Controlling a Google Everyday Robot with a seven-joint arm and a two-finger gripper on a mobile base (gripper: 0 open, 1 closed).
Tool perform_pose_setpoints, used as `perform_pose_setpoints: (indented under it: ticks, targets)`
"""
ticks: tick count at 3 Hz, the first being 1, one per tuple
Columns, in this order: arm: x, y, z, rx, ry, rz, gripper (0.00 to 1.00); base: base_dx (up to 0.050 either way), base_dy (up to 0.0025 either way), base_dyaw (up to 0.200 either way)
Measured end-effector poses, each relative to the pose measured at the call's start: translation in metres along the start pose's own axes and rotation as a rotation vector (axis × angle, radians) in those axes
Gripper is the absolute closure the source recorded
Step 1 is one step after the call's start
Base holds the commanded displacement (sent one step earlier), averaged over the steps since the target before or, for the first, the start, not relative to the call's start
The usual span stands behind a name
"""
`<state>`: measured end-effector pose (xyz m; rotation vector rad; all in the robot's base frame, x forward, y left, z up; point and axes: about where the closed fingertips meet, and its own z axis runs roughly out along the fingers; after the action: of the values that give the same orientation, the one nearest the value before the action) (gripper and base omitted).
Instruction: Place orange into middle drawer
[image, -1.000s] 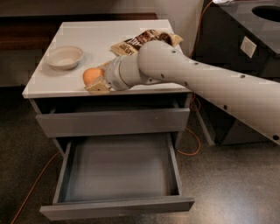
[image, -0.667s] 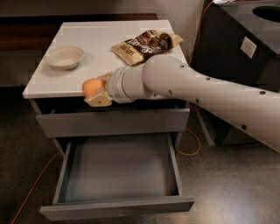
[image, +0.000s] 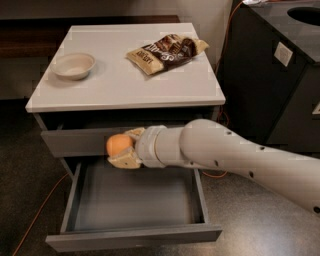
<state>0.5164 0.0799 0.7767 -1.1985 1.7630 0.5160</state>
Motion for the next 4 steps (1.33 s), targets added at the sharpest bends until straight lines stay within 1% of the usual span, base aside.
perform_pose_setpoints:
  ticks: [1, 2, 3, 4]
  targets:
    - [0.046, 0.008, -0.001, 0.010, 0.026, 0.058, 1.00, 0.000, 0.00000, 0.000]
    - [0.095, 0.003, -0.002, 0.029, 0.072, 0.086, 1.00, 0.000, 0.00000, 0.000]
    - [0.138, -0.009, 0.001, 0.043, 0.134, 0.081, 1.00, 0.000, 0.00000, 0.000]
    - [0.190, -0.027, 0.013, 0.031, 0.214, 0.048, 1.00, 0.000, 0.00000, 0.000]
